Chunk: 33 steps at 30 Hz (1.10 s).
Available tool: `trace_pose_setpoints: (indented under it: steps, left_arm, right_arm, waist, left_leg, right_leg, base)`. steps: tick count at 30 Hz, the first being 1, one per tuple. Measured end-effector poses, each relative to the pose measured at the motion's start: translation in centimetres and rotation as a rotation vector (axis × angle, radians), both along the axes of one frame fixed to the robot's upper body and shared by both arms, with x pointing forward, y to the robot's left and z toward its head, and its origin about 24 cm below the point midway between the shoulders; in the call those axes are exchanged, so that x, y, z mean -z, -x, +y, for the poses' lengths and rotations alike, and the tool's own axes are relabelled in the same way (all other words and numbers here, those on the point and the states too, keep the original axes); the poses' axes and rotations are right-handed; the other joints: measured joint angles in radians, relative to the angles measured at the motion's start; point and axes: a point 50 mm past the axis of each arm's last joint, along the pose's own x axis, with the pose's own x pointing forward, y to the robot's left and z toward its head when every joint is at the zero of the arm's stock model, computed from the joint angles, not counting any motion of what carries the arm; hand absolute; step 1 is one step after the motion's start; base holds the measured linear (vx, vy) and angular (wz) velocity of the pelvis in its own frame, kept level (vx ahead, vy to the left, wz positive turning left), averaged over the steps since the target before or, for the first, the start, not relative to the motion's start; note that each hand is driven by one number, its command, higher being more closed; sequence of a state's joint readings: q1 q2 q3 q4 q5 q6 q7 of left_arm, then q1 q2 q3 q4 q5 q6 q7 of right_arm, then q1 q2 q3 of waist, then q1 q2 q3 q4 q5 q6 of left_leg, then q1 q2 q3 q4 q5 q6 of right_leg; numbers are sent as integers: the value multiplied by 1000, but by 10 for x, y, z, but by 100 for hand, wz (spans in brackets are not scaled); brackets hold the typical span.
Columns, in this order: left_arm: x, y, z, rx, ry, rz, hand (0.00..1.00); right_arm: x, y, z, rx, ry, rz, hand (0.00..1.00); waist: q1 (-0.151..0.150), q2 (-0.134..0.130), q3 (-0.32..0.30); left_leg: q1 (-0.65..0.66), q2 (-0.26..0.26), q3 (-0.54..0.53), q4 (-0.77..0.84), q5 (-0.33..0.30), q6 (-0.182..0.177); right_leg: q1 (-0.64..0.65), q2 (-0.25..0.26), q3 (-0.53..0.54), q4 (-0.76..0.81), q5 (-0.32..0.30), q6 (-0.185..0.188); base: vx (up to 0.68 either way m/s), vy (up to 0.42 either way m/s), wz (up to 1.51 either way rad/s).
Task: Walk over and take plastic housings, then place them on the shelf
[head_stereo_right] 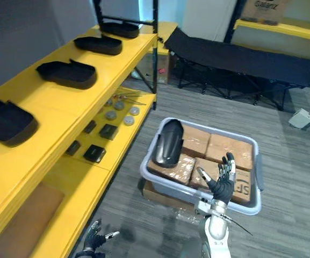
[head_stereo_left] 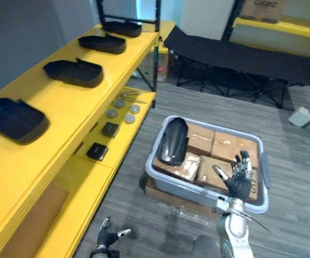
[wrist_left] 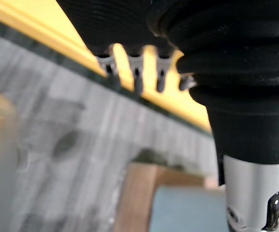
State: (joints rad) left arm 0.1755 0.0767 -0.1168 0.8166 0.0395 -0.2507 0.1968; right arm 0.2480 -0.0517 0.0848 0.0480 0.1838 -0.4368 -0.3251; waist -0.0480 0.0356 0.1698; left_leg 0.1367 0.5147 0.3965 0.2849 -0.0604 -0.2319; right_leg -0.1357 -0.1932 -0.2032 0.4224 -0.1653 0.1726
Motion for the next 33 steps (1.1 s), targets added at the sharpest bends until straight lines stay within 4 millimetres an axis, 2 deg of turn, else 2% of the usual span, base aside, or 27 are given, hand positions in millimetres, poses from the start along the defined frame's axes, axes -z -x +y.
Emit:
trace_pose_setpoints:
  steps: [1, 2, 3, 5, 6, 7, 8, 9, 10, 12, 13, 15, 17, 20, 22, 23, 24, 25, 27, 30, 31, 33]
  left_arm:
    - [-5, -13, -17, 67, 16, -41, 0]
    - [-9, -19, -33, 112, 47, -69, 0]
    - [-13, -22, -50, 158, 84, -91, 0]
    - [-15, -20, -63, 215, 119, -101, 0]
    - [-17, -19, -66, 232, 137, -114, 0]
    - [-18, -17, -65, 230, 141, -117, 0]
    - [-18, -15, -63, 223, 140, -116, 0]
    - [-17, -13, -58, 218, 132, -107, 0]
    - [-17, -13, -55, 210, 131, -105, 0]
    - [-16, -13, -43, 212, 98, -101, 0]
    - [-16, -14, -39, 221, 83, -102, 0]
    - [-16, -13, -32, 229, 51, -98, 0]
    - [-18, -19, -32, 206, 39, -120, 0]
    - [-25, -32, -35, 182, 49, -166, 0]
    - [-31, -44, -30, 125, 65, -215, 0]
    - [-33, -46, -27, 113, 62, -230, 0]
    - [-40, -52, -24, 93, 61, -272, 0]
    - [-42, -54, -22, 86, 60, -285, 0]
    - [-43, -56, -17, 67, 54, -307, 0]
    - [-43, -56, -14, 39, 70, -313, 0]
    - [-44, -57, -16, 34, 84, -324, 0]
    - [-46, -57, -17, 36, 90, -342, 0]
  right_arm:
    - [0, -1, -4, -17, 15, 15, 0]
    - [3, 1, -11, -21, 33, 39, 0]
    - [6, 5, -19, -17, 56, 71, 0]
    - [8, 8, -26, -13, 72, 93, 0]
    - [8, 9, -30, -26, 85, 99, 0]
    - [9, 8, -31, -37, 82, 99, 0]
    - [9, 7, -30, -43, 76, 99, 0]
    - [9, 3, -31, -46, 76, 94, 0]
    - [10, 0, -31, -43, 73, 93, 0]
    - [13, -11, -26, -54, 71, 105, 0]
    - [14, -14, -25, -54, 71, 106, 0]
    - [12, -41, -22, -61, 72, 106, 0]
    - [1, -66, -23, -66, 92, 88, 0]
    - [-16, -98, -26, -60, 133, 81, 0]
    - [-35, -127, -30, -37, 149, 78, 0]
    - [-42, -135, -31, -27, 139, 71, 0]
    - [-58, -151, -40, 7, 144, 63, 0]
    - [-65, -157, -43, 18, 153, 58, 0]
    - [-93, -175, -53, 64, 156, 31, 0]
    - [-122, -190, -62, 90, 174, 13, 0]
    - [-130, -193, -66, 101, 184, 14, 0]
    - [-138, -197, -68, 108, 200, 24, 0]
  waist:
    - [-24, 7, 15]
    - [-34, -1, 21]
    - [-40, 0, 21]
    - [-46, 7, 20]
    - [-46, 17, 24]
    - [-41, 24, 28]
    - [-37, 25, 29]
    - [-32, 27, 30]
    - [-32, 30, 31]
    - [7, 3, 69]
    - [10, 3, 71]
    - [18, 13, 79]
    - [28, 36, 105]
    - [43, 45, 151]
    - [69, 36, 207]
    - [78, 33, 222]
    - [103, 33, 253]
    - [114, 34, 263]
    - [151, 46, 284]
    - [181, 61, 294]
    - [200, 64, 297]
    - [208, 68, 298]
  left_leg:
    - [-51, 12, -4, 48, 45, 64]
    - [-71, -16, -9, 68, 17, 61]
    - [-70, -69, -6, 68, -50, 78]
    - [-72, -152, -23, 47, -97, 100]
    - [-85, -225, -76, 2, -108, 113]
    - [-102, -274, -124, -40, -126, 104]
    - [-103, -290, -157, -60, -129, 104]
    - [-101, -318, -190, -108, -119, 76]
    - [-104, -328, -182, -121, -106, 70]
    - [-108, -356, -135, -120, -98, 72]
    - [-116, -360, -136, -117, -98, 73]
    - [-133, -371, -142, -111, -98, 73]
    - [-158, -371, -162, -99, -101, 78]
    - [-209, -368, -208, -64, -104, 83]
    - [-265, -363, -257, -10, -114, 90]
    - [-279, -363, -270, 3, -117, 91]
    - [-314, -363, -294, 39, -124, 95]
    - [-324, -363, -302, 52, -127, 95]
    - [-367, -365, -332, 100, -141, 98]
    - [-414, -370, -364, 145, -151, 103]
    - [-426, -372, -370, 153, -152, 104]
    - [-448, -377, -389, 167, -152, 105]
  right_leg:
    - [4, 10, 0, -20, 11, -20]
    - [16, -3, 3, -43, 18, -30]
    - [38, -15, 14, -70, 27, -39]
    - [61, -18, 28, -110, 35, -42]
    - [66, -11, 51, -144, 52, -39]
    - [67, -2, 71, -187, 71, -41]
    - [63, 0, 81, -212, 87, -38]
    - [52, -2, 90, -268, 124, -23]
    - [53, -9, 88, -297, 141, -18]
    - [72, -50, 40, -389, 244, 4]
    - [72, -51, 40, -405, 263, 12]
    - [73, -51, 37, -453, 298, 11]
    - [73, -50, 20, -467, 313, 9]
    - [69, -47, -15, -471, 323, 3]
    - [68, -42, -47, -471, 332, -2]
    - [67, -41, -55, -471, 335, -3]
    - [67, -40, -76, -472, 344, -4]
    - [66, -40, -82, -472, 346, -4]
    - [65, -40, -104, -473, 353, -5]
    - [60, -41, -136, -472, 355, -3]
    - [56, -42, -143, -472, 357, -1]
    - [54, -42, -157, -472, 357, -1]
  base:
    - [46, -347, -14]
    - [35, -245, -10]
    - [28, -153, -20]
    - [-2, -85, -39]
    - [-56, 42, -60]
    - [-60, 71, -61]
    - [-44, 81, -50]
    - [5, 81, -33]
    - [7, 129, -41]
    - [6, 172, -45]
    - [10, 115, -23]
    - [12, 35, -7]
    - [-18, -11, 13]
    - [-80, -17, 36]
    - [-130, -7, 44]
    - [-169, 18, 48]
    - [-113, 17, 34]
    - [-157, 36, 38]
    - [-103, 39, 28]
    - [-66, 40, 27]
    - [-54, 45, 21]
    - [-43, 35, 21]
